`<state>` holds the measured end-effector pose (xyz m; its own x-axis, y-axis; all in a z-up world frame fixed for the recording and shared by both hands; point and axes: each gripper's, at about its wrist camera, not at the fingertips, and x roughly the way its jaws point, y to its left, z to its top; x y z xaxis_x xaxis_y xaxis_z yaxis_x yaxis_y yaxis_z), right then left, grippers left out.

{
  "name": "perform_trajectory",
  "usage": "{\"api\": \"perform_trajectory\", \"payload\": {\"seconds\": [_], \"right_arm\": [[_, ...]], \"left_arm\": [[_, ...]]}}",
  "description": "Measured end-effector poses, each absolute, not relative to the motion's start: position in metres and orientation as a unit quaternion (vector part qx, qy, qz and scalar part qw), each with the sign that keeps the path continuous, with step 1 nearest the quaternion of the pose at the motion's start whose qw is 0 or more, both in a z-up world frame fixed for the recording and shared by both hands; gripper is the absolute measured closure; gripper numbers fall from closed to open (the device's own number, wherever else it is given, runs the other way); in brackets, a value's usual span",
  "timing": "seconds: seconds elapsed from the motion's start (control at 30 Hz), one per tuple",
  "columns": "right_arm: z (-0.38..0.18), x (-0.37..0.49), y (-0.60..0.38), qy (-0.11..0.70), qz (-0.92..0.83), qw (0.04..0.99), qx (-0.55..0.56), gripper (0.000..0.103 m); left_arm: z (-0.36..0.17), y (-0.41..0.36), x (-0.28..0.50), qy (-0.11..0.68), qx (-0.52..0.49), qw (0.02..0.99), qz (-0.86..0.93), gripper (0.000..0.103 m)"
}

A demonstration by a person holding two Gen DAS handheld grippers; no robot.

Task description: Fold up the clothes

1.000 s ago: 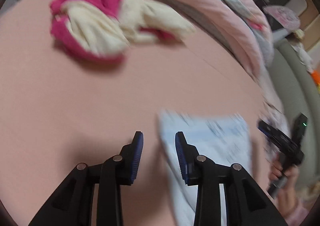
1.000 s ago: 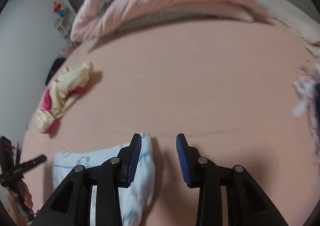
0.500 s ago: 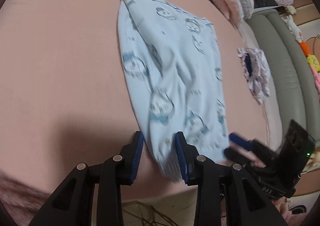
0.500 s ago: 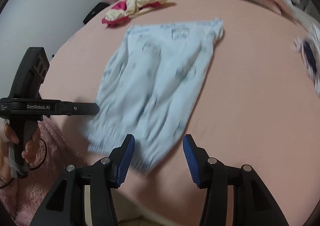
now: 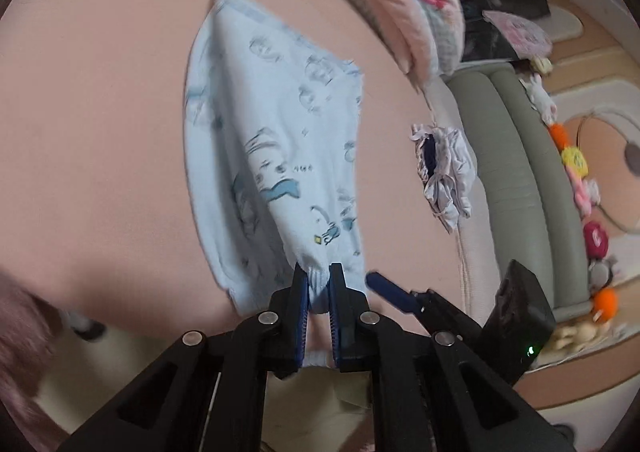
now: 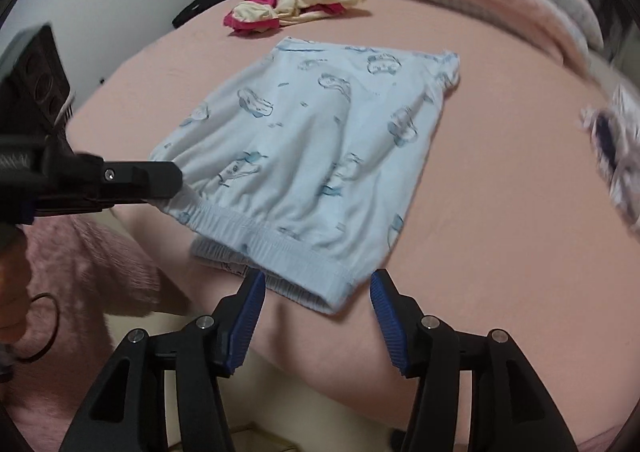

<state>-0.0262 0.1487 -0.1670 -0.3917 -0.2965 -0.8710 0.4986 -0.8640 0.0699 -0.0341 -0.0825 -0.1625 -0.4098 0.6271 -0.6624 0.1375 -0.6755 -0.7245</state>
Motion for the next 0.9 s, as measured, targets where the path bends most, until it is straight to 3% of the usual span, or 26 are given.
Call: {"api": "perform_trajectory", "payload": {"seconds": [0.13,0.23,0.47,0.6,0.7,0.83,0.9], "right_arm": [[-0.181,-0.028,0.133,0.165,-0.829,0.232,0.481,0.049],[-0.187,-0.043,0.143,0.138,-0.806,0.236,0.525,0.049],[-0.167,-0.081,0.156,0.09,-0.825,0.239,0.503,0.049],[-0.156,-0.103,0.163,0.066,-0.834,0.241,0.492,0.049],[-0.173,-0.097,0.169,0.114,-0.813,0.244,0.516,0.049],[-0.185,-0.092,0.185,0.156,-0.789,0.246,0.54,0.048],[-0.176,-0.099,0.197,0.146,-0.796,0.228,0.541,0.048]], "left_arm": [[-0.203,-0.092,-0.025,-0.376,-0.558,0.123,0.73,0.095],[-0.198,-0.113,-0.019,-0.418,-0.563,0.118,0.703,0.091],[-0.125,-0.105,-0.051,-0.251,-0.497,0.148,0.817,0.09],[-0.153,-0.06,-0.096,-0.129,-0.528,0.163,0.824,0.09],[-0.181,-0.057,-0.095,-0.05,-0.592,0.129,0.794,0.09],[-0.169,-0.086,-0.08,-0.029,-0.596,0.127,0.792,0.089],[-0.157,-0.088,-0.087,-0.01,-0.566,0.122,0.815,0.079]]}}
